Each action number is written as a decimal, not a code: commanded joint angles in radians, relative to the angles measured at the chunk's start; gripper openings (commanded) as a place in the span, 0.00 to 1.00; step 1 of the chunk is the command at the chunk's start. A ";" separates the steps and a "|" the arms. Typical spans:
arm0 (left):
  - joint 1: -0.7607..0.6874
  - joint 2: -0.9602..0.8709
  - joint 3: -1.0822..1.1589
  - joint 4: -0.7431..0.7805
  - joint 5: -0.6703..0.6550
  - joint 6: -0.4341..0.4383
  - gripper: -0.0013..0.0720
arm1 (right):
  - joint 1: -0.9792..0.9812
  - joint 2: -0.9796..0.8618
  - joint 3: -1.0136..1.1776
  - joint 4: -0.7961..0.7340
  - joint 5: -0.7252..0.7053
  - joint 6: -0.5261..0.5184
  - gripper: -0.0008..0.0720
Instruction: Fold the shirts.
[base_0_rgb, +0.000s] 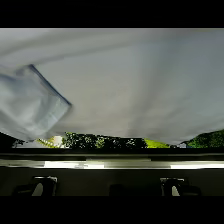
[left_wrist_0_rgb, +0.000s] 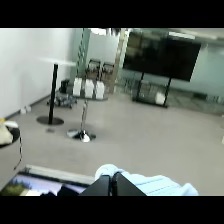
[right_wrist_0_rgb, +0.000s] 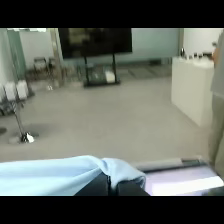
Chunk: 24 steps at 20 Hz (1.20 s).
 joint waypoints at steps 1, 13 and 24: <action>0.001 -0.005 -0.141 -0.024 -0.142 0.008 0.05 | 0.000 -0.114 -0.002 -0.061 0.349 -0.002 0.07; -0.077 -0.642 -0.504 -0.203 0.449 0.116 0.05 | 0.000 -0.973 -0.007 0.151 -0.043 0.184 0.07; -0.172 -0.921 -0.385 -0.117 0.343 0.114 0.88 | -0.022 -1.162 -0.003 0.404 -0.072 0.161 0.93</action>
